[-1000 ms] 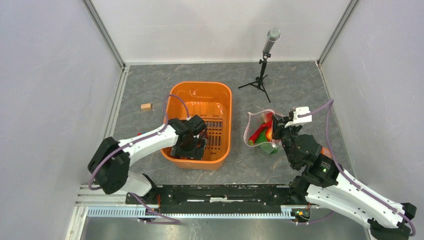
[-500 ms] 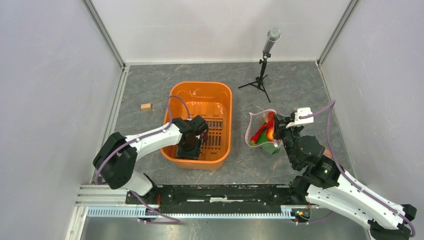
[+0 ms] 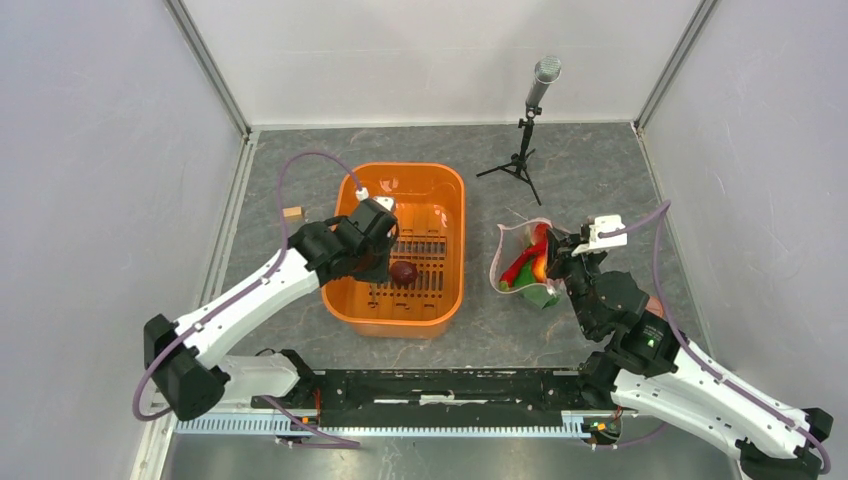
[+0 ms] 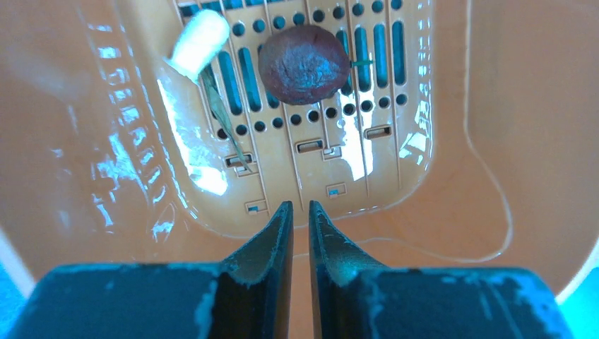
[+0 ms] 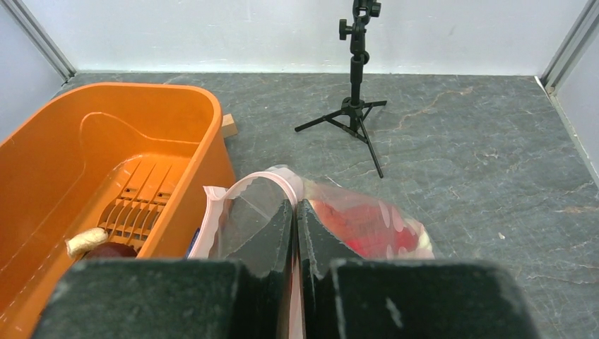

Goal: Place the food in the zip-top bag and seal the zipper
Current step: Pick up the fake fruit from the bin.

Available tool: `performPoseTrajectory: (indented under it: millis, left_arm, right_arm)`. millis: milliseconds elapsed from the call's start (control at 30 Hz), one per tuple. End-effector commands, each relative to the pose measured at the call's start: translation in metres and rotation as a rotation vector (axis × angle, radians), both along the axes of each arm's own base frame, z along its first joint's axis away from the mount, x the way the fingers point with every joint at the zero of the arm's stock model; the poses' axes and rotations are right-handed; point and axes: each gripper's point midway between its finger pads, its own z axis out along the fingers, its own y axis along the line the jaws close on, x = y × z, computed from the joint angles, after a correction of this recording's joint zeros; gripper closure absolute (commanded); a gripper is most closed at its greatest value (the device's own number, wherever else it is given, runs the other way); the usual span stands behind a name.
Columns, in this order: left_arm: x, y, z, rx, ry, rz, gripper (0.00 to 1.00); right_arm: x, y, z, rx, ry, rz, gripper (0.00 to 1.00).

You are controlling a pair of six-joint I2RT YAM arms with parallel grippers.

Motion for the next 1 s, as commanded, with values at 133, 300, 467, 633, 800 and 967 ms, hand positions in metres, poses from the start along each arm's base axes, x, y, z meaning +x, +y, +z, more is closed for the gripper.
performPoseTrajectory:
  millis: [133,300,467,633,800,967]
  left_arm:
    - [0.003,0.018,0.015,0.040,-0.082,0.002,0.23]
    - [-0.012,0.029,-0.035,0.166,0.076,-0.008,0.00]
    - [0.020,0.014,-0.066,0.129,0.010,0.043,0.00]
    - [0.040,0.010,-0.079,0.125,-0.001,0.047,0.00]
    - [0.035,0.008,-0.077,0.065,0.008,0.032,0.15]
    - [0.031,0.005,-0.059,-0.061,-0.099,0.012,0.01]
  right_arm:
    - [0.002,0.010,0.009,0.065,-0.019,0.026,0.91]
    - [0.003,0.015,0.008,0.059,-0.014,0.040,0.91]
    - [0.004,0.017,0.009,0.048,-0.015,0.048,0.91]
    - [0.006,0.016,0.010,0.025,-0.011,0.035,0.91]
    - [0.012,0.006,0.011,-0.001,-0.054,-0.036,0.91]
    - [0.013,-0.005,-0.004,-0.070,-0.102,-0.073,0.92]
